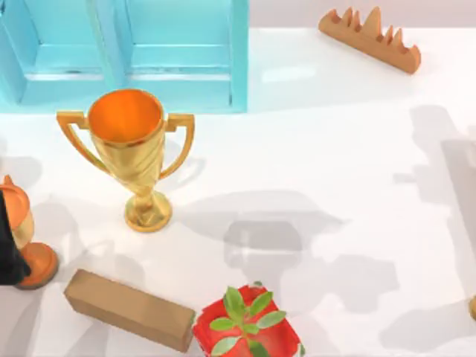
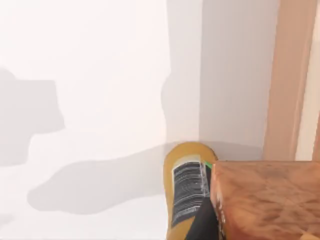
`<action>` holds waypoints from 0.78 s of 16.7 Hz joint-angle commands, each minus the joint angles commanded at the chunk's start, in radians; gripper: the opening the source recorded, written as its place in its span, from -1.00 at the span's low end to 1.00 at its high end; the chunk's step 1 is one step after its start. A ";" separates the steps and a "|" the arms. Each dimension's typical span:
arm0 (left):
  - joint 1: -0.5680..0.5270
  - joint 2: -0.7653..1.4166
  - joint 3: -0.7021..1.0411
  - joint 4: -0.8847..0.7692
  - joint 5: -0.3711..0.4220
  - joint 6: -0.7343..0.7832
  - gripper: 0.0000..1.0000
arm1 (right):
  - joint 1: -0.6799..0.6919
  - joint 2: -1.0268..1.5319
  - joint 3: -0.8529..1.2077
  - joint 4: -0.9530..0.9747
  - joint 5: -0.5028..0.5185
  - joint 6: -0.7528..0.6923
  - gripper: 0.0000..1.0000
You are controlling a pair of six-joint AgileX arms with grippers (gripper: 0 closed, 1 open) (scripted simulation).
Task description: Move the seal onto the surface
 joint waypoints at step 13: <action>0.000 0.000 0.000 0.000 0.000 0.000 1.00 | 0.407 0.601 0.413 0.174 0.005 0.416 -1.00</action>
